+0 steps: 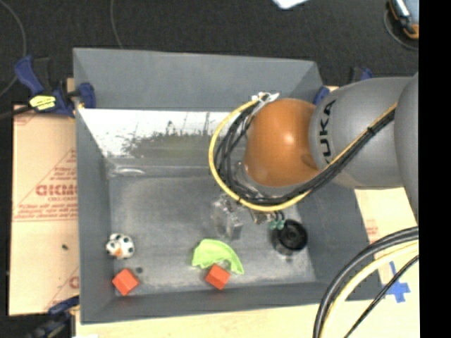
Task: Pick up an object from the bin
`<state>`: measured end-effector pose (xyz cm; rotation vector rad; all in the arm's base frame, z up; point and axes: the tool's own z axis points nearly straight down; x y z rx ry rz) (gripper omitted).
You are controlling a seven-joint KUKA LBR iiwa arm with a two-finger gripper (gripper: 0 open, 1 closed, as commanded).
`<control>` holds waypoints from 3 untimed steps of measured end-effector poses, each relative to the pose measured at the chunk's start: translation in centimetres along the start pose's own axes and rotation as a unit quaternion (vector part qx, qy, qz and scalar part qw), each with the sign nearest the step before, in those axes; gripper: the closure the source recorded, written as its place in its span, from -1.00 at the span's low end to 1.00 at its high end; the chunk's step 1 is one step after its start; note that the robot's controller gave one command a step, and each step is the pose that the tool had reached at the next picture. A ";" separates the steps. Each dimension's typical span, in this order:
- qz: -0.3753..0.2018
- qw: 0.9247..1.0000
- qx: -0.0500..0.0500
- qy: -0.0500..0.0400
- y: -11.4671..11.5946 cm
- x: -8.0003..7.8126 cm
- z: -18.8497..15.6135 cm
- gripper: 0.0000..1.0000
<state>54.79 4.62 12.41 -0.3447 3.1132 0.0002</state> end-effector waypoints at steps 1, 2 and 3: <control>-0.022 1.000 0.000 -0.001 -1.4 -1.7 -5.8 -1.00; -0.021 1.000 -0.001 -0.001 -1.4 -1.7 -5.8 -1.00; -0.073 0.997 0.001 -0.004 -2.0 2.5 -3.2 -1.00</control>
Offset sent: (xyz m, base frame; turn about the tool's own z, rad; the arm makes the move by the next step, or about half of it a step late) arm 0.0000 0.0000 0.0000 0.0000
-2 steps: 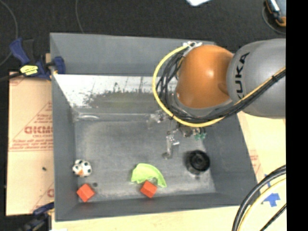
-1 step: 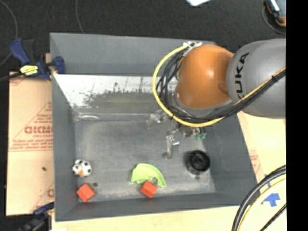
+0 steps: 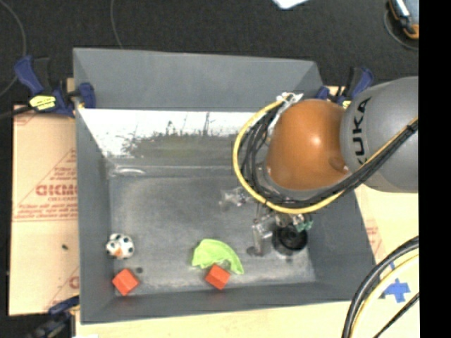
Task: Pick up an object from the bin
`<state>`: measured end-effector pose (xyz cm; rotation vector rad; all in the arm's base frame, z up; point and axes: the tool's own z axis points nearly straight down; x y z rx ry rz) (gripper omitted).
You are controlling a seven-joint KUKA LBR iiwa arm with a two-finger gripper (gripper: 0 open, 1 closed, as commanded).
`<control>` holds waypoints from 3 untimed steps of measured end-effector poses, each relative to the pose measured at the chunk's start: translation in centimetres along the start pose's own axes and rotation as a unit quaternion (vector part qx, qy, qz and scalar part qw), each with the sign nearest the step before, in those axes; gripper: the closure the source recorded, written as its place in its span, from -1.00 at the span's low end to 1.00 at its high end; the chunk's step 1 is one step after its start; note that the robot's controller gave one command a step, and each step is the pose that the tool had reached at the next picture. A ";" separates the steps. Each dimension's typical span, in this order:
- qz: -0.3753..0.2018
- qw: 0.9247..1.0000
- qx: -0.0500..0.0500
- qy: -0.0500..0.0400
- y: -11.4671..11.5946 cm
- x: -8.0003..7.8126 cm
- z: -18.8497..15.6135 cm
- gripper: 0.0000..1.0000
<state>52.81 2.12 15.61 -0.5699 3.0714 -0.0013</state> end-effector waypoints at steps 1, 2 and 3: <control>0.057 0.998 -0.001 0.003 -0.7 1.9 2.6 -1.00; -0.015 1.000 0.000 0.000 -3.0 2.3 3.6 -1.00; 0.032 0.999 -0.001 0.000 -3.6 1.9 4.4 -1.00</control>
Offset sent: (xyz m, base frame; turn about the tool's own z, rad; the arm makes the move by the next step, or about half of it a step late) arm -0.0076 -0.0498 -0.0413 -0.1106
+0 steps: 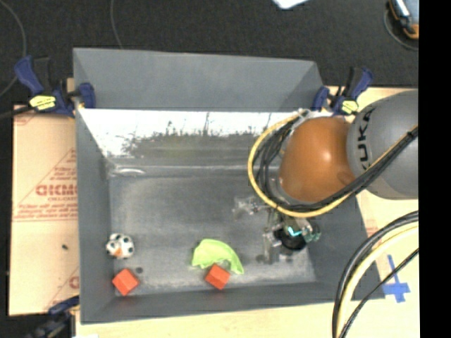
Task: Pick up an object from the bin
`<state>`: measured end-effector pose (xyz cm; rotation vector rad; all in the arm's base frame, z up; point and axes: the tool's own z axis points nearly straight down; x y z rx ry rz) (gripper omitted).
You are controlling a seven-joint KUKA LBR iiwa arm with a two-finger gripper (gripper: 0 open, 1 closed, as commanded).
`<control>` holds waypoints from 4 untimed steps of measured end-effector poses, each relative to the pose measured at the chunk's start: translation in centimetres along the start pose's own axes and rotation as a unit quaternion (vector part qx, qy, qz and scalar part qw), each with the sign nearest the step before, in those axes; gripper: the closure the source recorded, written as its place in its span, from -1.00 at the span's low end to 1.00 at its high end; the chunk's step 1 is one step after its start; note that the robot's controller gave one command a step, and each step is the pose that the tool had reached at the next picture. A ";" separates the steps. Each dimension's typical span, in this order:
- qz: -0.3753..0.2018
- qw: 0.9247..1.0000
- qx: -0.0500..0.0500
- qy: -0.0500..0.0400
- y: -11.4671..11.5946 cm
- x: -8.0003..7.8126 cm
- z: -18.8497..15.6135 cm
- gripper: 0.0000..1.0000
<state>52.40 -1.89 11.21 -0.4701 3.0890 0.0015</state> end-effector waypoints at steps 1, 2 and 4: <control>0.041 0.999 0.000 0.000 0.1 -0.3 0.4 -1.00; -0.069 0.998 0.001 -0.001 4.7 1.4 3.4 -1.00; -0.154 0.988 0.001 -0.003 8.2 -1.5 4.2 1.00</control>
Offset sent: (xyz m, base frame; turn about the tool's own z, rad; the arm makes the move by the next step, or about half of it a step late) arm -0.0359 0.0536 -0.0421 -0.1950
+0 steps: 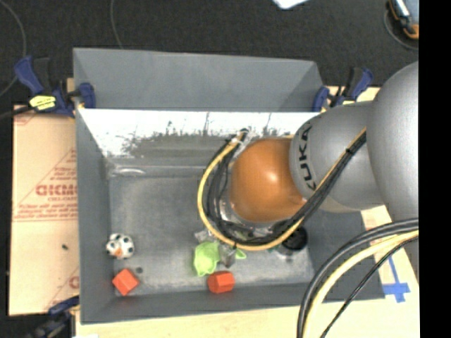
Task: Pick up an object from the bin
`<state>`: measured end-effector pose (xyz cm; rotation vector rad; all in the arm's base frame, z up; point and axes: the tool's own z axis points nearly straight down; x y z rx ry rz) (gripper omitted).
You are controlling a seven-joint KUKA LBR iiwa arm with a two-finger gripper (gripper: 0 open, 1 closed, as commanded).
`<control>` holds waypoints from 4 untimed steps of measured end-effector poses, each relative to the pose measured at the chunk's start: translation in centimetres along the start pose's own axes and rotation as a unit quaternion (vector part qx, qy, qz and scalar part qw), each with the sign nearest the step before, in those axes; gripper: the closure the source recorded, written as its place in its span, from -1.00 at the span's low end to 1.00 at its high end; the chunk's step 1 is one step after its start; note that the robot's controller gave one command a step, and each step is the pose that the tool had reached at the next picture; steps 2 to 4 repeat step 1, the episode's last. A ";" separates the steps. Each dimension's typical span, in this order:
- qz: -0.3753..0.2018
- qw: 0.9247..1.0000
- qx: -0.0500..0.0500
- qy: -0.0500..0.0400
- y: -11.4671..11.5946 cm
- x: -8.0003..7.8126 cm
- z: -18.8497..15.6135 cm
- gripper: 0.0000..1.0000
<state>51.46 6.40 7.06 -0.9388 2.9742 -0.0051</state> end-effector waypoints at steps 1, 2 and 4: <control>0.000 1.000 0.000 0.000 0.0 0.0 0.0 1.00; 0.000 1.000 0.000 0.000 0.0 0.0 0.0 1.00; 0.000 1.000 0.000 0.000 0.0 0.0 0.0 1.00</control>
Offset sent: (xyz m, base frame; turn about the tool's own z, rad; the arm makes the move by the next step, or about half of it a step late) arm 0.0015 0.0079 0.1159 -0.0239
